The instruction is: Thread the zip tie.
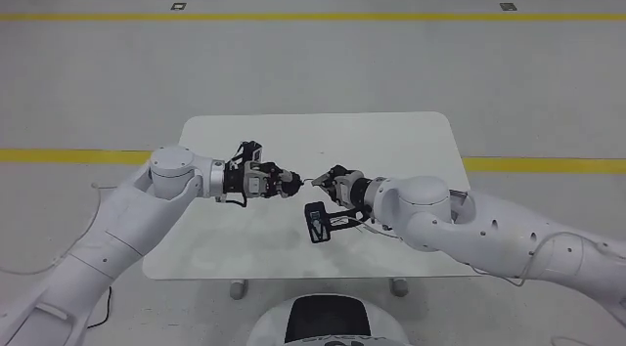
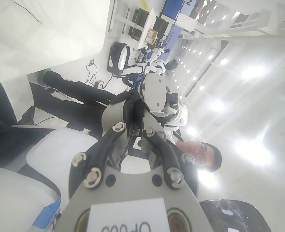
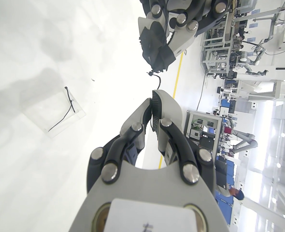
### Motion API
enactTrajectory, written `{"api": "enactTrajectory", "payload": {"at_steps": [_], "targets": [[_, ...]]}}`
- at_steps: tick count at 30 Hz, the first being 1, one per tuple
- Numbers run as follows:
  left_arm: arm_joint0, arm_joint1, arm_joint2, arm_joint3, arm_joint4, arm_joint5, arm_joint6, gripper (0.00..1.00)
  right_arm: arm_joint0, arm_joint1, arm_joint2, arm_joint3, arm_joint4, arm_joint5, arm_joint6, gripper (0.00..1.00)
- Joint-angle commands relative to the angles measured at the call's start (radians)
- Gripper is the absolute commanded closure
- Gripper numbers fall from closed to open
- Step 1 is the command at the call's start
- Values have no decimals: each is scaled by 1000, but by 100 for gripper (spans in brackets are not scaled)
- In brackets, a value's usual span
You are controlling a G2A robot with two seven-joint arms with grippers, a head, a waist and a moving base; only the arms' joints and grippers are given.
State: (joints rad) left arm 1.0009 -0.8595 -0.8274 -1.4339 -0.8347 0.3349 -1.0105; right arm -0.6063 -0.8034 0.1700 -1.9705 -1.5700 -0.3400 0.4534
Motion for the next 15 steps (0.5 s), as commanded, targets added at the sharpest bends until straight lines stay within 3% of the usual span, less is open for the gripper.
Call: {"api": "enactTrajectory", "payload": {"at_steps": [1, 15], "targets": [[1, 0, -2, 2, 1, 0, 2, 100, 0, 0, 0, 1, 0, 0, 5, 100], [5, -2, -5, 3, 17, -4, 6, 100, -4, 0, 0, 1, 0, 0, 4, 100]]}}
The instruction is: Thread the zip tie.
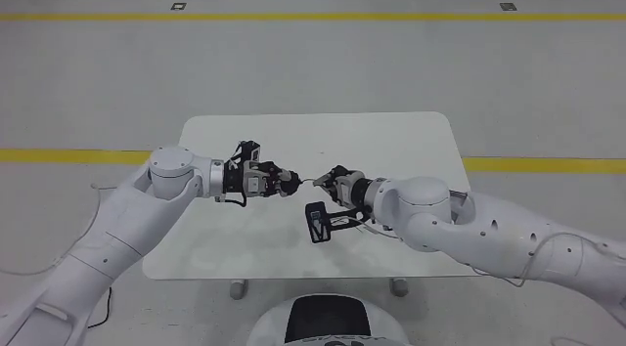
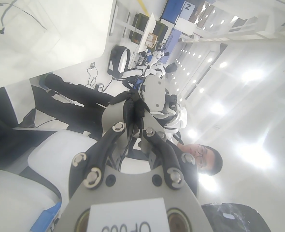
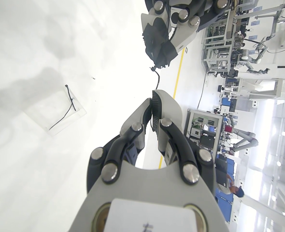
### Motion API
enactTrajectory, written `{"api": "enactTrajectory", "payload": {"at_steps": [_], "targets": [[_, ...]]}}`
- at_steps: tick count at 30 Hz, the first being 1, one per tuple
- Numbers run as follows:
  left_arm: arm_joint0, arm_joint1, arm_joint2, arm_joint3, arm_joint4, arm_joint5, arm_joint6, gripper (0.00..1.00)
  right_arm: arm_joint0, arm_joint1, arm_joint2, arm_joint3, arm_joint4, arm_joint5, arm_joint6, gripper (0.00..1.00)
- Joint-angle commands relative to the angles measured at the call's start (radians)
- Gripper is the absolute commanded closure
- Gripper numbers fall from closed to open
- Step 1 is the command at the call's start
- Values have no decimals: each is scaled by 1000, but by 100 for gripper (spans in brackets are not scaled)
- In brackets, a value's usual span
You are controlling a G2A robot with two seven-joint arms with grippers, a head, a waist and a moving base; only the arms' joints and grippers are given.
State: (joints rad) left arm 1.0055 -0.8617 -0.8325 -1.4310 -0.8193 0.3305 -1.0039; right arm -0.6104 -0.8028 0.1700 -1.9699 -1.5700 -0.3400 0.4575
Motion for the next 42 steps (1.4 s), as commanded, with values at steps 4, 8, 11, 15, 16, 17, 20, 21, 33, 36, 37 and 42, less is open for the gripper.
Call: {"api": "enactTrajectory", "payload": {"at_steps": [4, 8, 11, 15, 16, 17, 20, 21, 33, 36, 37, 42], "targets": [[1, 0, -1, -2, 6, 0, -4, 100, -4, -4, 0, 2, 0, 0, 3, 100], [3, 0, -3, -4, 11, -1, -4, 100, -8, -7, 0, 4, 0, 0, 4, 100], [4, 0, -5, -6, 17, -1, -4, 100, -11, -9, 0, 4, 0, 0, 6, 100], [7, 1, -8, -7, 17, 0, -4, 100, -11, -11, 0, 3, 0, 0, 9, 100], [8, 1, -9, -7, 17, 1, -4, 100, -10, -11, 0, 3, 0, 0, 12, 100], [9, 1, -11, -4, 16, 2, -1, 100, -10, -11, 0, 3, 0, 0, 14, 85], [12, 2, -16, -2, 10, 6, 0, 100, -9, -11, 0, 2, 0, 0, 19, 17], [12, 2, -17, -3, 9, 7, 0, 100, -8, -11, 0, 2, 0, 0, 19, 5], [17, 1, -21, 9, -16, 9, 1, 100, 6, -4, 0, 4, 0, 0, 5, 0], [16, 1, -19, 8, -20, 9, -2, 100, 11, 5, 0, 12, 0, 0, -35, 0], [16, 0, -19, 7, -21, 9, -1, 100, 13, 8, 0, 16, 0, 0, -51, 0], [16, -2, -17, 4, -21, 9, 5, 100, 27, 35, 0, 39, 0, 0, -135, 0]]}}
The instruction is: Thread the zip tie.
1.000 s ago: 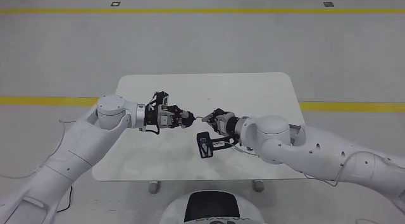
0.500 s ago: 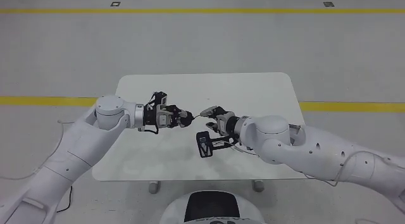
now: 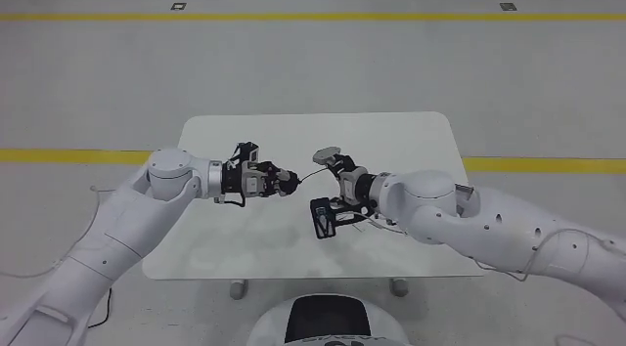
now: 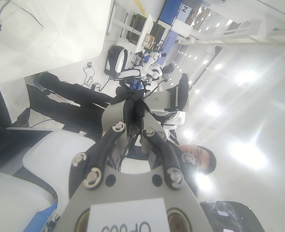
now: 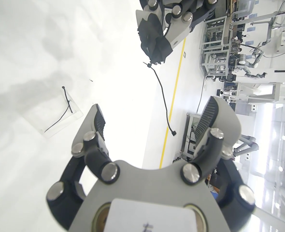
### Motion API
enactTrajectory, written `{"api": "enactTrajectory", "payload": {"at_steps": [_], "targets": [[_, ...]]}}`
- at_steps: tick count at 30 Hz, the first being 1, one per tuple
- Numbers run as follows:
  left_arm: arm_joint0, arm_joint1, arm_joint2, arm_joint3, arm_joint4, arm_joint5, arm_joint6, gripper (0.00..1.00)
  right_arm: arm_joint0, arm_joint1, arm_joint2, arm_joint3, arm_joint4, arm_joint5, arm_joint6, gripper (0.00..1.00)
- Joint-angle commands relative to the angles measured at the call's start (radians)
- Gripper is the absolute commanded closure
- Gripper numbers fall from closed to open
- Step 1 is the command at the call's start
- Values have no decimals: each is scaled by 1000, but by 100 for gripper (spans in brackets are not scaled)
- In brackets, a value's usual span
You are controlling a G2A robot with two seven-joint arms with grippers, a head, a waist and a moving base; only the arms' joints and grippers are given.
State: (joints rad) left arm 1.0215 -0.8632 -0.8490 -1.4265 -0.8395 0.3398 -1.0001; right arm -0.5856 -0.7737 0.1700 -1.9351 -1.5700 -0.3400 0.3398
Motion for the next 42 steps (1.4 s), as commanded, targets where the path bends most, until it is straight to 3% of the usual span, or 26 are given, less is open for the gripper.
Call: {"api": "enactTrajectory", "payload": {"at_steps": [1, 4, 14, 16, 24, 31, 38, 42], "targets": [[0, -1, 0, 0, 0, -2, 2, 100, 4, 11, 0, 9, 0, 0, -34, 0], [2, -2, -2, 0, 0, -6, 7, 100, 9, 30, 0, 32, 0, 0, -112, 0], [6, -3, -1, -4, 10, -23, 18, 100, 9, 30, 0, 32, 0, 0, -112, 0], [13, -5, 0, -12, 10, -33, 44, 100, -20, 32, 22, 69, 88, 23, -189, 0], [26, -4, -8, -25, 14, -47, 44, 100, -92, 61, 114, 187, 256, 0, -448, 0], [35, -3, -15, -38, 22, -65, 24, 100, -124, 76, 131, 225, 326, 0, -548, 0], [42, -3, -21, -52, 19, -70, 4, 100, -120, 73, 77, 262, 506, 0, -632, 0], [43, -1, -21, -78, 50, -83, -7, 100, -120, 73, 77, 262, 506, 0, -632, 0]]}}
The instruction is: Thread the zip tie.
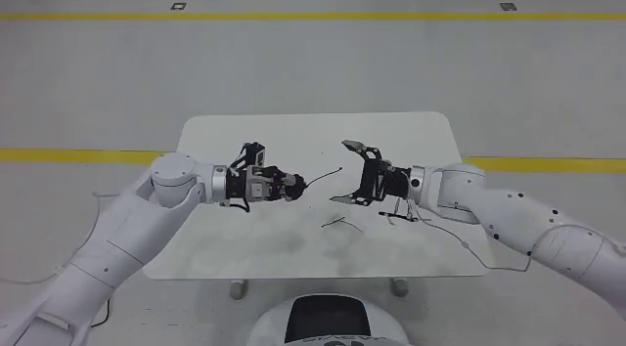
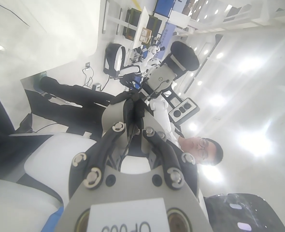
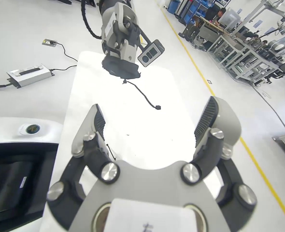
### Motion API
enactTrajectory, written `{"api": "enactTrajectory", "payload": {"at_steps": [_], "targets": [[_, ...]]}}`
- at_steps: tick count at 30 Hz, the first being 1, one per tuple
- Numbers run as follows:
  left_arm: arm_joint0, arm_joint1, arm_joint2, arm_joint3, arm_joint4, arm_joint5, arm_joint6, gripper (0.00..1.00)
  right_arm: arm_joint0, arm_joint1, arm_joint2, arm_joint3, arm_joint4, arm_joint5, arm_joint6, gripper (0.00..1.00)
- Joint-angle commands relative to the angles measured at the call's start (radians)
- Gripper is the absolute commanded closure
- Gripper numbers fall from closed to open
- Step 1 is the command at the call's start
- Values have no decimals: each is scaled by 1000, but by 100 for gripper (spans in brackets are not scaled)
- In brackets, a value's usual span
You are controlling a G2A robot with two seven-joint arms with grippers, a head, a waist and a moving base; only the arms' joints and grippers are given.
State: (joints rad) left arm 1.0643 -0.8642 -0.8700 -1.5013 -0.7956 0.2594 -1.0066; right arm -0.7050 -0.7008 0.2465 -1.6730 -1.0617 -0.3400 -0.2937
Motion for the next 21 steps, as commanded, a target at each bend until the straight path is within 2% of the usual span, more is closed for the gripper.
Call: {"api": "enactTrajectory", "payload": {"at_steps": [1, 5, 8, 11, 15, 21], "targets": [[0, 0, 0, -3, 6, -3, -1, 100, 0, 0, 1, 0, -3, 0, 1, 0], [1, 0, 0, -3, 6, -4, 5, 100, 0, 0, 1, 0, -3, 0, 1, 0], [10, -4, 0, -5, -12, -3, 53, 100, -22, -2, 20, 7, -15, 16, -14, 0], [17, -7, -9, 0, -58, 1, 74, 100, -59, 0, 39, 33, 26, 0, -113, 0], [27, -10, -19, -3, -90, -10, 88, 100, -81, 8, 30, 57, 56, 0, -216, 0], [46, -14, -34, -17, -151, -29, 83, 100, -57, 15, -35, 78, 116, 0, -323, 0]]}}
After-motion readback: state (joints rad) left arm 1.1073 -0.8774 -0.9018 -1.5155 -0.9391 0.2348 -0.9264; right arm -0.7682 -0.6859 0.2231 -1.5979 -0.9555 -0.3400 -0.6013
